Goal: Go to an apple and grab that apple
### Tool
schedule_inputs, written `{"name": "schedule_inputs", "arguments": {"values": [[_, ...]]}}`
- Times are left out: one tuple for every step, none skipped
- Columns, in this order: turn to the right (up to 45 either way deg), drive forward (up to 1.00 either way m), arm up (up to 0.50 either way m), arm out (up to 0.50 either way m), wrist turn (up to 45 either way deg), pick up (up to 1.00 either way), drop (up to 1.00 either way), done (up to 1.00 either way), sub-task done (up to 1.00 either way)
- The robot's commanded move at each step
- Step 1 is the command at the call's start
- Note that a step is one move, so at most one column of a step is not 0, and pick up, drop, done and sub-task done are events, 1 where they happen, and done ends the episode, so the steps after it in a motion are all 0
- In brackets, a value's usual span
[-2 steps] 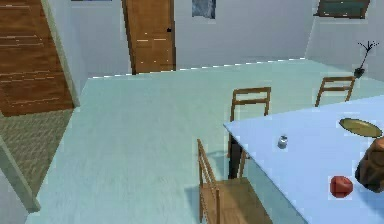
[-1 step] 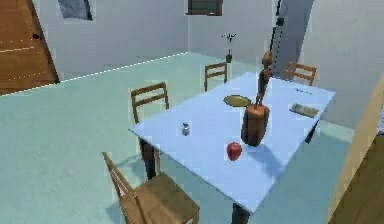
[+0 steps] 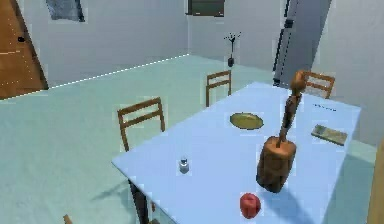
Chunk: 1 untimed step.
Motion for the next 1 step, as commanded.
{"name": "schedule_inputs", "arguments": {"values": [[-45.0, 0.00, 0.00, 0.00, 0.0, 0.00, 0.00, 0.00, 0.00]]}}
